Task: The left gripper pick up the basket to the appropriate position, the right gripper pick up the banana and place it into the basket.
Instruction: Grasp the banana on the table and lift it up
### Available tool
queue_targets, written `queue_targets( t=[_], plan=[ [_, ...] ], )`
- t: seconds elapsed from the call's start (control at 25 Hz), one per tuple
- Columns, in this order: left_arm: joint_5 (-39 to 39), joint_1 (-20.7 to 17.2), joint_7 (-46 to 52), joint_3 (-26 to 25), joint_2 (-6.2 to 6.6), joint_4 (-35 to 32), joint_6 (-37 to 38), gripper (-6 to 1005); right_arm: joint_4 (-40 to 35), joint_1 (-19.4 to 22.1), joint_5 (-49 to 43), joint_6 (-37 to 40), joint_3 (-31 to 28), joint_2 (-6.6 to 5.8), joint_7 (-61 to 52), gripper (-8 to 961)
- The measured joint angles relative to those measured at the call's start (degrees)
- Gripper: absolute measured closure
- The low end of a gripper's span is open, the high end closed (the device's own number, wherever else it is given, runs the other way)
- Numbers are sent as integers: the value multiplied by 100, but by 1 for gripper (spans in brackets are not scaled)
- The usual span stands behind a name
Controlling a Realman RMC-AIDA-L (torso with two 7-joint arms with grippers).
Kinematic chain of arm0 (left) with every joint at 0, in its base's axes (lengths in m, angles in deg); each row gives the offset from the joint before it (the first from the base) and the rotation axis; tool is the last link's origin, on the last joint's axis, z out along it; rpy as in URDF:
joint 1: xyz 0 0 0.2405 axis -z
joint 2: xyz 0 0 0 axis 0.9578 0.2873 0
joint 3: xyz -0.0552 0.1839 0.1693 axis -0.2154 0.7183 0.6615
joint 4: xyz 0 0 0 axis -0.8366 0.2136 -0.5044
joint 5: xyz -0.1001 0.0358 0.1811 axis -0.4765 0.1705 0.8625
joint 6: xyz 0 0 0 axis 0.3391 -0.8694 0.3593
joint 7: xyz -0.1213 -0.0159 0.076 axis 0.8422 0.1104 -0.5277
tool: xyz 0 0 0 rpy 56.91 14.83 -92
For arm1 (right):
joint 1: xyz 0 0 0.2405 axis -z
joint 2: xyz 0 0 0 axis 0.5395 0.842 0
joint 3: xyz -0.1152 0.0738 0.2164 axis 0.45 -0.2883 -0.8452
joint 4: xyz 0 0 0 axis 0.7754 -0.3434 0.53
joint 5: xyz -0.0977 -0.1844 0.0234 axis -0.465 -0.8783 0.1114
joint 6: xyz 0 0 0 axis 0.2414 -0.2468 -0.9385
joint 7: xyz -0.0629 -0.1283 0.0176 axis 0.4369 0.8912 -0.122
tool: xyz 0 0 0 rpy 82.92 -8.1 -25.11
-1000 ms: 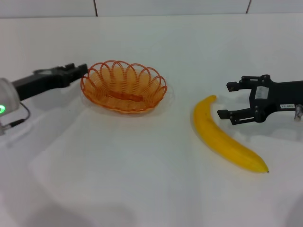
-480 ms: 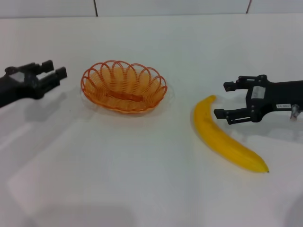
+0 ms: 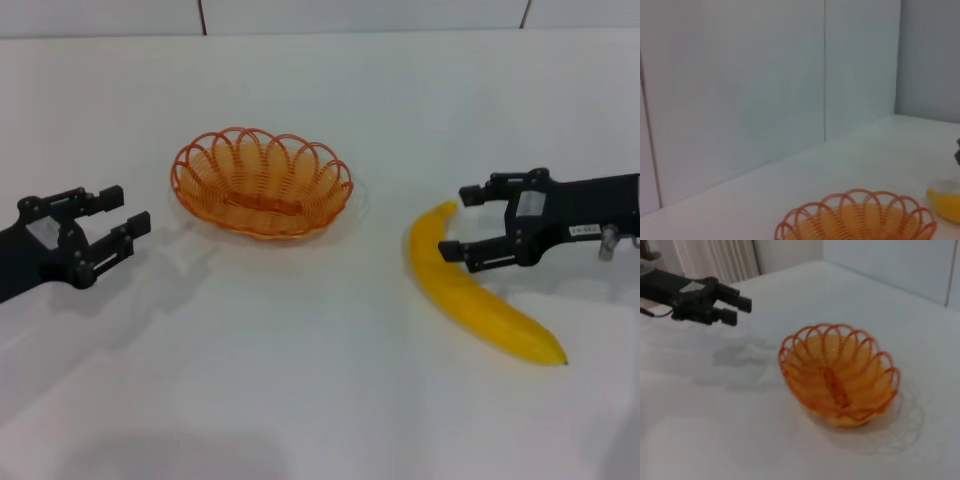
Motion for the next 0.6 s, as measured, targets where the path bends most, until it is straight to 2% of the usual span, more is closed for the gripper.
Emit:
queue_targets(
  t=[0.04,0.2,0.36,0.6],
  plan=[
    [-50,-16,-53,0,2,43,3,540,0,0,0,0,0,0,0,62],
    [-128,-32,-117,0,5,132,0,540,-1160,451,-201,-54,943,40,-984,63],
    [-131,-30,-118,1,6,150,-63,540,-1978,674,-610,-67,1395,73,-1754,65],
    [-131,32,-133,1,6,270,-122,540,-2168,657,-1111,-17,1545,68,-2387,67]
  ],
)
